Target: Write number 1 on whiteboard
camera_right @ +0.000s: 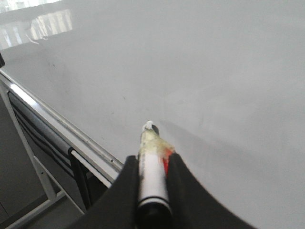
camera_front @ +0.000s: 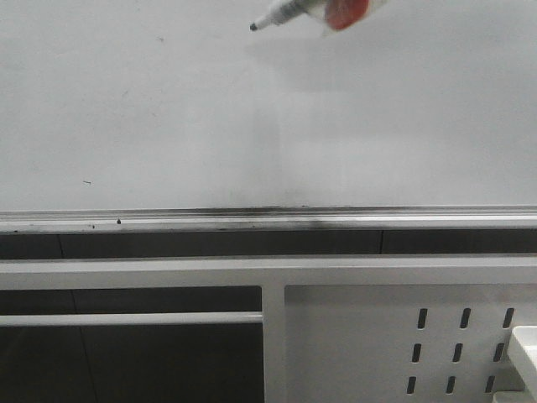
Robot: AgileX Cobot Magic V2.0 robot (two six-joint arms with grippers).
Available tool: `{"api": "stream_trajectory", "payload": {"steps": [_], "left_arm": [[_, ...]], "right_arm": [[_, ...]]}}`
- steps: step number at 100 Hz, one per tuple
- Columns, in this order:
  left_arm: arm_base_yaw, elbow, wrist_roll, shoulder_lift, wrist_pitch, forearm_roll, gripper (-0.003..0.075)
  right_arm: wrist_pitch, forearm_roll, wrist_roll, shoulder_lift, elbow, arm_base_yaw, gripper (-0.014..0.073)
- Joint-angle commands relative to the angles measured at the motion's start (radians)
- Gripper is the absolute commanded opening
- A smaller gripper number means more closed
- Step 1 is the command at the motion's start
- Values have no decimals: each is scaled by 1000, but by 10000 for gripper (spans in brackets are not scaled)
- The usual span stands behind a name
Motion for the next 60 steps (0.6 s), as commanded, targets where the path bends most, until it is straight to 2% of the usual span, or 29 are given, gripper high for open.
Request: {"api": "stream_trajectory", "payload": {"steps": [1, 41, 60], "left_arm": [[3, -27, -1, 16, -75, -10, -20], [3, -27, -1, 32, -107, -13, -20], [3, -27, -1, 32, -129, -13, -20]], "right_arm": [[-64, -25, -5, -1, -44, -10, -69], [-106, -60, -5, 78, -46, -51, -69], [-68, -60, -5, 183, -46, -57, -69]]}}
